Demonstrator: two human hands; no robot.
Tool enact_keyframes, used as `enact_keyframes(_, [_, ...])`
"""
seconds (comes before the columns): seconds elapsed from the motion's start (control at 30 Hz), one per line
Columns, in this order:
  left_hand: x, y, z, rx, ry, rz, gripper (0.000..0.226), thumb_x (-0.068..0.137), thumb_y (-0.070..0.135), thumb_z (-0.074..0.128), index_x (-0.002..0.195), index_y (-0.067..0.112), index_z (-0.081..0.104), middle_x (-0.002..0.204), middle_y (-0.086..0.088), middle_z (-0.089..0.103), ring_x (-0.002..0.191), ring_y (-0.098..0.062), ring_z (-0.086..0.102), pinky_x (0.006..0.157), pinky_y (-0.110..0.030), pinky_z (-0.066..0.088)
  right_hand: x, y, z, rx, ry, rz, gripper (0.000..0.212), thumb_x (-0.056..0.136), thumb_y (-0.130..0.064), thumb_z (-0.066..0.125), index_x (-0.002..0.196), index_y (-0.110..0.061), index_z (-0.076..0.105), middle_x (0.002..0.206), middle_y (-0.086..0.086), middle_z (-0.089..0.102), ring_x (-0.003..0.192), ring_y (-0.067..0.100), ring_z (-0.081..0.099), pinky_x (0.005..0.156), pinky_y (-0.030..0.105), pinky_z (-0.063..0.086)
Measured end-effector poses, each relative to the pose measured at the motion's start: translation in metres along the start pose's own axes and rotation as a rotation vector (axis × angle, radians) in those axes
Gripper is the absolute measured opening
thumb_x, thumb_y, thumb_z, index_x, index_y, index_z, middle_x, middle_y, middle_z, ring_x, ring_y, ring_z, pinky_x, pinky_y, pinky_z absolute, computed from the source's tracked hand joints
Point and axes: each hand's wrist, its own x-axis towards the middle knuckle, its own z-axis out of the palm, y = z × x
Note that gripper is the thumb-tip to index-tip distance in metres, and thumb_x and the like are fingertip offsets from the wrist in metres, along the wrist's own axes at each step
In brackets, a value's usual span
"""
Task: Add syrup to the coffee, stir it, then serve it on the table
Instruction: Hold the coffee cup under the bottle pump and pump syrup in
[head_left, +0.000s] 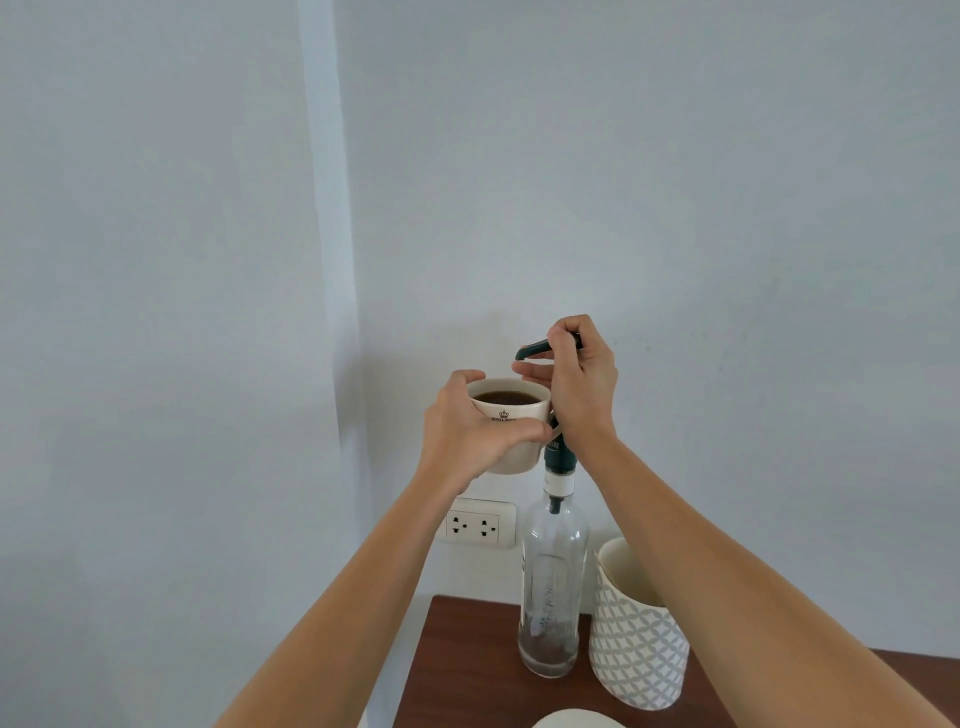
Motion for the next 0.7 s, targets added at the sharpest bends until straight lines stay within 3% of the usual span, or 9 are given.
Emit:
enact_keyframes(0.13, [0.0013,0.0,0.0008,-0.003,0.003,0.001,0.095,0.052,0.035,0.095,0.134,0.022,0.049,0.119,0.005,0.059,0.109,-0.018,0.06,0.076,-0.027,0.05,0.0021,0.002,0.0011,-0.005,0.02,-0.025,0.017,0.096,-0.014,0.047,0.081,-0.011,0.056,0.081,0.026,0.071,0.063,0.031,0.076,0.062,0.034,0.056])
enact_keyframes(0.27, [0.0015,-0.0003,0.0004,-0.011,0.007,-0.001,0.093,0.053,0.034,0.095,0.133,0.022,0.05,0.117,0.007,0.058,0.108,-0.017,0.059,0.078,-0.027,0.049,0.0023,0.0032,0.0017,-0.005,0.025,-0.033,0.017,0.096,-0.013,0.047,0.082,-0.008,0.056,0.067,0.014,0.073,0.061,0.032,0.075,0.064,0.041,0.059])
enact_keyframes(0.47, [0.0013,-0.0001,0.0,-0.023,0.007,0.0,0.094,0.053,0.033,0.096,0.134,0.02,0.05,0.117,0.006,0.056,0.11,-0.018,0.058,0.081,-0.029,0.051,0.0013,0.0023,0.0025,0.002,0.037,-0.035,0.018,0.095,-0.011,0.046,0.081,-0.008,0.057,0.063,0.009,0.072,0.058,0.031,0.075,0.061,0.039,0.058])
enact_keyframes(0.7, [0.0012,0.0006,-0.0005,-0.031,0.008,0.002,0.092,0.053,0.033,0.096,0.133,0.02,0.051,0.117,0.006,0.058,0.108,-0.017,0.059,0.076,-0.026,0.049,0.002,0.0028,0.0028,-0.027,0.042,-0.048,0.018,0.094,-0.009,0.045,0.082,-0.005,0.057,0.06,0.007,0.071,0.058,0.029,0.075,0.058,0.035,0.058])
